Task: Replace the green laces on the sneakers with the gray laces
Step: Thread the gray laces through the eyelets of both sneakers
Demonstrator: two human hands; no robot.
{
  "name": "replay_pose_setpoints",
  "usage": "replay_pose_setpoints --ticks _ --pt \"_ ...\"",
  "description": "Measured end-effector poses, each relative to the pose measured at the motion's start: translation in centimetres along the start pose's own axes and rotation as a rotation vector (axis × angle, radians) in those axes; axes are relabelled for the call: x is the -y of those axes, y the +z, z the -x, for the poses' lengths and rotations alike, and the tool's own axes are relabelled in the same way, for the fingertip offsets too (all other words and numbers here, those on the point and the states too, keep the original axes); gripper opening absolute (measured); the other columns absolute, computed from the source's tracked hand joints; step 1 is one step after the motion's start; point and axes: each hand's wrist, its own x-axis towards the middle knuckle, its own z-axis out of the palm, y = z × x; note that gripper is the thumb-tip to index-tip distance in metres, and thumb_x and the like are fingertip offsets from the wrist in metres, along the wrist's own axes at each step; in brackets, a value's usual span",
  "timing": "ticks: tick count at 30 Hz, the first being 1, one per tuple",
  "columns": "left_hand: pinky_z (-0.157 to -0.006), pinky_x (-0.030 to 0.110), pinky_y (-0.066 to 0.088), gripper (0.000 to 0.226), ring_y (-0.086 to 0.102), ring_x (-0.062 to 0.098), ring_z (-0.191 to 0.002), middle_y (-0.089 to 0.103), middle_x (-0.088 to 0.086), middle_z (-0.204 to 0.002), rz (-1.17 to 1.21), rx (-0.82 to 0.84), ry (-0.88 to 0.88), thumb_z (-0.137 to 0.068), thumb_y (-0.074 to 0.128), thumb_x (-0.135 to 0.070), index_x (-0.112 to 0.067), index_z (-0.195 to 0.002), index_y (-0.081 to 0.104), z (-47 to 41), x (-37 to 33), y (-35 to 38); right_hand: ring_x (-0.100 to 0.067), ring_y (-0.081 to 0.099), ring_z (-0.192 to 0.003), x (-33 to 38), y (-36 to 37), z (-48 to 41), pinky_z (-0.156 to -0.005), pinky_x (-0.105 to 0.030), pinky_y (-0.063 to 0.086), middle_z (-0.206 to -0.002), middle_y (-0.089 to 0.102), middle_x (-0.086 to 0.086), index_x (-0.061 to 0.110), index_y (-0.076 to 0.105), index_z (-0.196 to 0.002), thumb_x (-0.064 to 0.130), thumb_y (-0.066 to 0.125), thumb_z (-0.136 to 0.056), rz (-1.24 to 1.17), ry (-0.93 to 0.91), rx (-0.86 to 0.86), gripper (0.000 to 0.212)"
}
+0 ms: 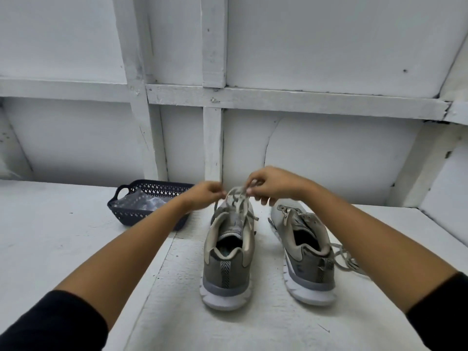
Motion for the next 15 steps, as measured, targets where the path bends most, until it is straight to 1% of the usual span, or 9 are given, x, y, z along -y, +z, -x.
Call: replay_pose_setpoints --ticks 1,3,4,6,7,9,12,13,15 --pt "-0.070 0.023 0.043 0.016 0.056 0.015 -0.077 0.062 0.004 -0.084 0.195 -0.090 -0.035 -0.098 0.047 -0.015 -0.006 -0.092 0.060 0.4 0.0 -0.6 -0.011 0.057 -0.056 -0.3 -0.7 -0.2 -0.047 -0.018 0.048 -0.070 0.059 -0.004 0.009 0.064 -0.106 0.006 0.050 -0.095 -0.071 0.018 -0.071 0.018" --pt "-0.077 0.032 0.048 0.020 0.059 0.019 -0.075 0.061 0.008 -0.081 0.557 -0.250 -0.111 -0.100 0.039 -0.011 -0.006 -0.086 0.054 1.1 -0.1 -2.1 -0.014 0.056 -0.057 -1.0 -1.8 -0.5 -0.049 -0.020 0.050 -0.070 0.058 -0.005 0.006 0.063 -0.111 0.002 0.043 -0.097 -0.225 0.066 -0.180 0.025" --pt "-0.075 0.035 0.050 0.022 0.059 0.020 -0.072 0.060 0.008 -0.077 0.685 -0.322 -0.144 -0.100 0.037 -0.011 -0.007 -0.085 0.052 1.4 -0.2 -3.2 -0.015 0.056 -0.058 -1.4 -2.2 -0.6 -0.049 -0.021 0.051 -0.070 0.057 -0.006 0.004 0.061 -0.114 0.001 0.040 -0.098 -0.300 0.096 -0.219 0.027" --pt "-0.066 0.033 0.051 0.024 0.057 0.019 -0.065 0.056 0.006 -0.071 0.845 -0.442 -0.186 -0.101 0.035 -0.012 -0.008 -0.083 0.050 2.0 -0.1 -5.3 -0.017 0.057 -0.059 -1.9 -2.6 -0.7 -0.048 -0.022 0.051 -0.071 0.057 -0.007 0.001 0.058 -0.117 0.001 0.039 -0.098 -0.424 0.157 -0.286 0.027" --pt "-0.062 0.031 0.050 0.024 0.055 0.018 -0.062 0.054 0.005 -0.069 0.877 -0.474 -0.195 -0.101 0.034 -0.013 -0.009 -0.082 0.049 2.1 0.0 -6.1 -0.017 0.057 -0.060 -2.1 -2.7 -0.8 -0.049 -0.024 0.051 -0.073 0.058 -0.007 0.002 0.058 -0.117 0.004 0.039 -0.098 -0.454 0.182 -0.315 0.027" --pt "-0.056 0.029 0.045 0.023 0.049 0.015 -0.055 0.051 0.004 -0.067 0.900 -0.505 -0.199 -0.100 0.034 -0.013 -0.010 -0.082 0.048 2.1 0.2 -7.2 -0.015 0.057 -0.065 -2.3 -2.9 -0.9 -0.058 -0.027 0.049 -0.078 0.060 -0.005 0.008 0.061 -0.115 0.012 0.041 -0.099 -0.453 0.200 -0.376 0.026" --pt "-0.042 0.020 0.033 0.023 0.038 0.009 -0.042 0.047 0.003 -0.065 0.909 -0.540 -0.224 -0.098 0.033 -0.011 -0.013 -0.081 0.048 1.9 0.0 -8.0 -0.016 0.055 -0.079 -2.1 -3.2 -1.0 -0.070 -0.032 0.045 -0.087 0.060 0.000 0.014 0.065 -0.111 0.017 0.043 -0.098 -0.418 0.194 -0.475 0.026" --pt "-0.039 0.018 0.029 0.023 0.035 0.008 -0.041 0.046 0.003 -0.065 0.853 -0.529 -0.229 -0.098 0.033 -0.011 -0.012 -0.083 0.050 1.9 -0.1 -8.0 -0.017 0.055 -0.082 -1.9 -3.3 -0.9 -0.071 -0.032 0.045 -0.089 0.061 0.000 0.014 0.065 -0.110 0.016 0.043 -0.097 -0.427 0.185 -0.492 0.026" --pt "-0.039 0.018 0.027 0.021 0.035 0.010 -0.047 0.049 0.003 -0.070 0.564 -0.430 -0.246 -0.100 0.035 -0.016 -0.009 -0.094 0.055 2.1 -0.8 -7.8 -0.015 0.056 -0.079 -1.5 -3.5 -0.7 -0.067 -0.030 0.046 -0.091 0.062 -0.003 0.014 0.066 -0.105 0.012 0.042 -0.097 -0.483 0.140 -0.483 0.026"
